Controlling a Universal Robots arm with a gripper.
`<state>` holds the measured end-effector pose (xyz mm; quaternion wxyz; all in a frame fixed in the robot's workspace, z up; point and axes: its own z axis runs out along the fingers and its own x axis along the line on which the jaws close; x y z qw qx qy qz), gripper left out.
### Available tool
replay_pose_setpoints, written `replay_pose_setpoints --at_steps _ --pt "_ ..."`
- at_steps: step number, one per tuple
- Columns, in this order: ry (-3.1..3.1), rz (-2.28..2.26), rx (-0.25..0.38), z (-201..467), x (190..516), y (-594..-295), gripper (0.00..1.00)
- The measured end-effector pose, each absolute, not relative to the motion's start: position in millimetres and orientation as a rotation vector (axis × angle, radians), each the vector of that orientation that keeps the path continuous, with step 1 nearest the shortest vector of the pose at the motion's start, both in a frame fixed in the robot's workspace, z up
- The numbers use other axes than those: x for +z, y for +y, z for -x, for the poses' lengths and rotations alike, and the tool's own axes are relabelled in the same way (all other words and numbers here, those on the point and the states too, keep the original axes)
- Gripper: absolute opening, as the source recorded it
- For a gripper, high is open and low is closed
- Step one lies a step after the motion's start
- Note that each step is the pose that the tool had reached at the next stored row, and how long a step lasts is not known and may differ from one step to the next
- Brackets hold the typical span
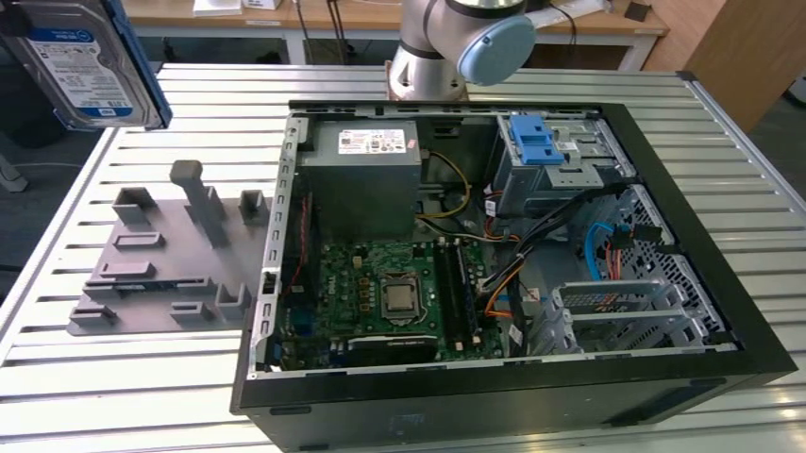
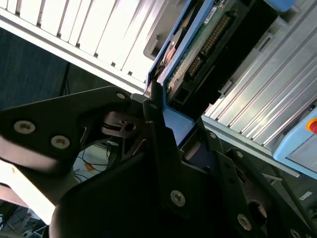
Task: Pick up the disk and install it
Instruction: 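Pick up the disk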
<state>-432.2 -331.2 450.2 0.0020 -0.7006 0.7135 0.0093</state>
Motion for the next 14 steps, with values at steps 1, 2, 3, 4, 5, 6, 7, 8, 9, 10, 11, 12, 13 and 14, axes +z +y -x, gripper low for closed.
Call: replay_pose_setpoints --at_steps 1,2,3,4,5,6,7,8,9,10,11,12,13,14 --pt "2.239 2.198 0.029 432.2 450.2 -331.2 0.36" --pt "2.239 2.198 0.029 432.2 450.2 -331.3 0.36" --pt "2.239 2.199 0.03 431.5 450.3 -331.4 0.36" --pt "2.239 2.199 0.03 429.3 450.3 -331.5 0.36" --pt "2.239 2.199 0.029 428.0 450.2 -331.6 0.36" --pt "2.239 2.198 0.029 426.9 450.1 -331.5 0.36" --pt "2.239 2.198 0.029 426.6 450.3 -331.5 0.36" --pt "2.239 2.198 0.03 426.6 451.9 -331.5 0.36" --pt "2.239 2.198 0.029 426.5 455.1 -331.5 0.36" --pt "2.239 2.198 0.029 426.6 459.4 -331.5 0.36" --pt "2.239 2.198 0.029 426.6 463.9 -331.5 0.36" --pt "2.239 2.198 0.029 426.6 468.3 -331.5 0.36" --pt "2.239 2.198 0.029 426.6 472.8 -331.5 0.36" --pt "2.239 2.198 0.029 426.6 477.3 -331.5 0.36"
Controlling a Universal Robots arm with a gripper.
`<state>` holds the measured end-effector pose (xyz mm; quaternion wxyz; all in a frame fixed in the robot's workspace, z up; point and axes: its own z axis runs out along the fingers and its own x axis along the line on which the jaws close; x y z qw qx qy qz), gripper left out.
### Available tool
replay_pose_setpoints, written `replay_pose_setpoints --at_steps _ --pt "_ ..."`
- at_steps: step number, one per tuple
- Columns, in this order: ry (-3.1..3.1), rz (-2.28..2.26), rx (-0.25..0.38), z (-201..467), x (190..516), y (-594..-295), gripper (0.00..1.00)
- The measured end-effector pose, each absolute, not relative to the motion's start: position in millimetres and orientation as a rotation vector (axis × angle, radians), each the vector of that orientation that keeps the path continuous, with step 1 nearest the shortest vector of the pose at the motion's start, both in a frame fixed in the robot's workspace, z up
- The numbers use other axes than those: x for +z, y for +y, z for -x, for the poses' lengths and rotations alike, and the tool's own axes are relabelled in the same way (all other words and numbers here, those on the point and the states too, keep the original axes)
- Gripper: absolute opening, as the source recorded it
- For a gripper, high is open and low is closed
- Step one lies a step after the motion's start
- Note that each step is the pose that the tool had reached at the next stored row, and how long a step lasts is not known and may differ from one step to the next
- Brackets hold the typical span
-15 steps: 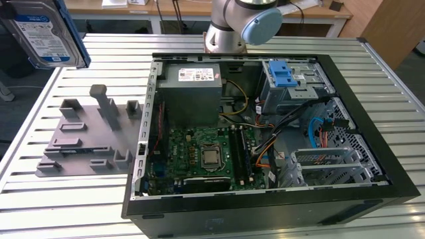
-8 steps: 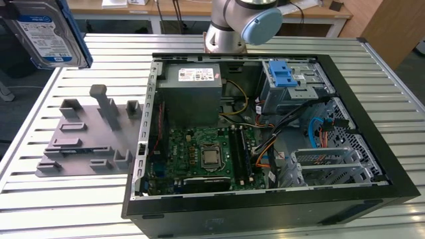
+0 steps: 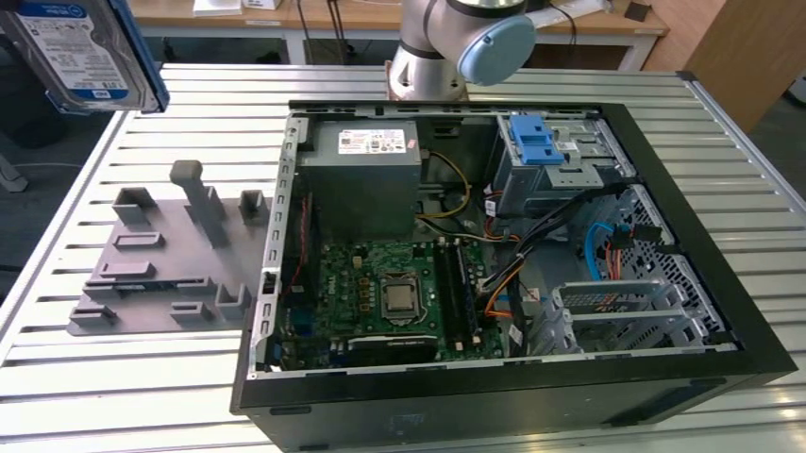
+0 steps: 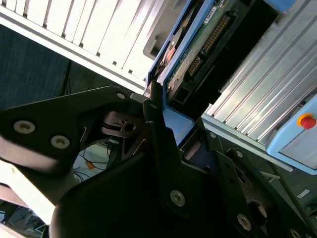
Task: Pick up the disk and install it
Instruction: 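Pick up the disk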
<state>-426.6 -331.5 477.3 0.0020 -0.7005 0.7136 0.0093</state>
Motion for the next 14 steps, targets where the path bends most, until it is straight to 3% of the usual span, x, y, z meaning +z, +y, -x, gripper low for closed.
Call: replay_pose_setpoints --at_steps 14 --pt "2.239 2.198 0.029 426.4 483.4 -373.6 0.36"
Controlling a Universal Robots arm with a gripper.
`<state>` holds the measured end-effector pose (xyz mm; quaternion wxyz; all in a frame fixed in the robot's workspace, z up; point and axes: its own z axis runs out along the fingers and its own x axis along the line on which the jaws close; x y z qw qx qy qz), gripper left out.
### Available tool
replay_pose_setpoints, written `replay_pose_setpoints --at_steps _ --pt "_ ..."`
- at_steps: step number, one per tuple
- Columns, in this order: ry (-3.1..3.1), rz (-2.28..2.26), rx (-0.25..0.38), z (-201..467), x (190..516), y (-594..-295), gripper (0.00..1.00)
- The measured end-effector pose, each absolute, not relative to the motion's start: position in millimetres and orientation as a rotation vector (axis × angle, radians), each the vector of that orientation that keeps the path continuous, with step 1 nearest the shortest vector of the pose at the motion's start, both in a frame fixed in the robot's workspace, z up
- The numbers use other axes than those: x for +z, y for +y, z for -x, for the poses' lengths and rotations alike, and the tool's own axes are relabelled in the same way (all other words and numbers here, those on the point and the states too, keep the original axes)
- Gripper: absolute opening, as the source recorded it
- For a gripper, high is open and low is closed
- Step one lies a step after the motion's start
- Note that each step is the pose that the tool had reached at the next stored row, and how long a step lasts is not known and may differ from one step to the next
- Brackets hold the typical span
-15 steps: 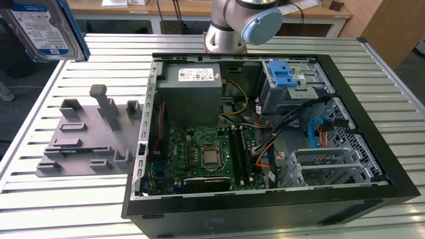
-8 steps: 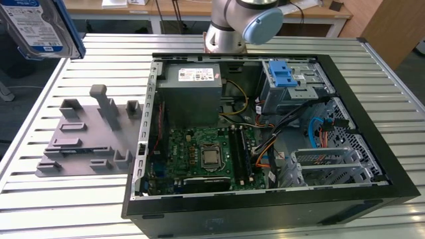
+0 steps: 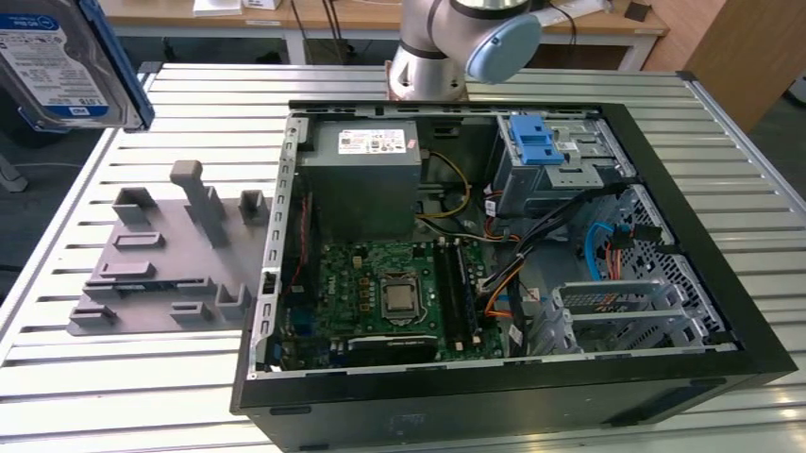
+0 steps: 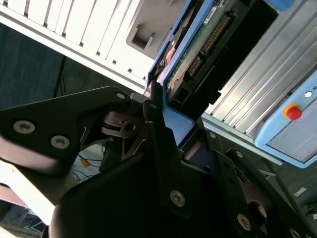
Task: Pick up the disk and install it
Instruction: 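Pick up the disk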
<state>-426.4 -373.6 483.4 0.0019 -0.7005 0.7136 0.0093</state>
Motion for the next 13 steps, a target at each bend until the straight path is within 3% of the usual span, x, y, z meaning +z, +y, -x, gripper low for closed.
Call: replay_pose_setpoints --at_steps 13 --pt "2.243 2.202 0.037 386.9 483.4 -385.8 0.36"
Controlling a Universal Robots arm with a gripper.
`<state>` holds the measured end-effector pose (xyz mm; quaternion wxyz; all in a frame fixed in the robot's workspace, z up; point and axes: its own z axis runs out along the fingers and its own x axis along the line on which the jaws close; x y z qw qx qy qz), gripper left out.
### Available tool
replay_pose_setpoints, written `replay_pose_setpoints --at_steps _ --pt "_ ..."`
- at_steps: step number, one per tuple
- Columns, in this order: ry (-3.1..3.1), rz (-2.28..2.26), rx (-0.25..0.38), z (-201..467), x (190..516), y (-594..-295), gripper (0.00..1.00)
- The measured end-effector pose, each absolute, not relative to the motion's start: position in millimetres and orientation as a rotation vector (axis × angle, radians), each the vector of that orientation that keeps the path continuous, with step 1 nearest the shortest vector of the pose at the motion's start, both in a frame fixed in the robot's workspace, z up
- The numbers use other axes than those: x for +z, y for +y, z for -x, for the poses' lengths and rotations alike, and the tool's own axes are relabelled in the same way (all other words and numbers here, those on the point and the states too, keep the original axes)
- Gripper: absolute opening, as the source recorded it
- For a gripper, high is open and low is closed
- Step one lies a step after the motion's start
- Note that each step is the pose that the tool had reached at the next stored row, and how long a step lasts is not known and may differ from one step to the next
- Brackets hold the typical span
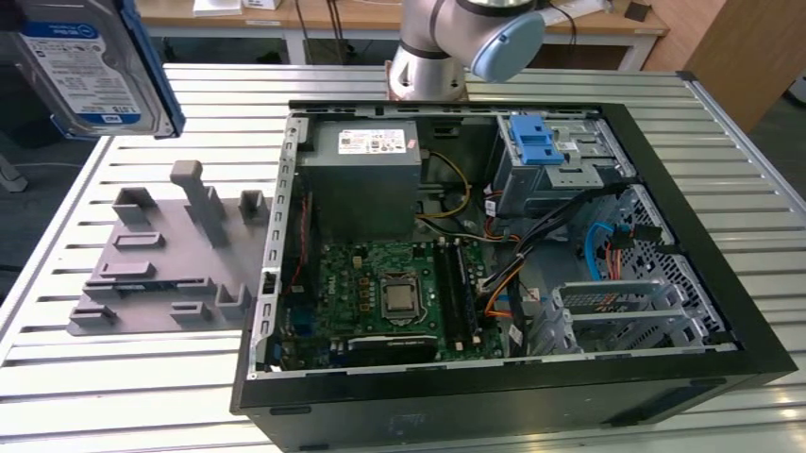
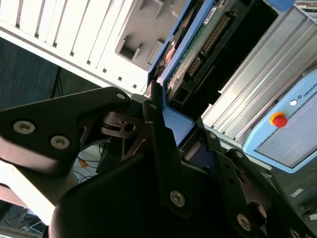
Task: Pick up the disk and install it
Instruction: 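Pick up the disk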
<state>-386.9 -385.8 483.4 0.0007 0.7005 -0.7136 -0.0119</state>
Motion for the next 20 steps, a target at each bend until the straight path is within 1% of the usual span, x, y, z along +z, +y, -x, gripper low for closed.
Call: replay_pose_setpoints --at_steps 20 --pt "-2.24 -2.199 -0.039 295.5 482.9 -385.8 0.36"
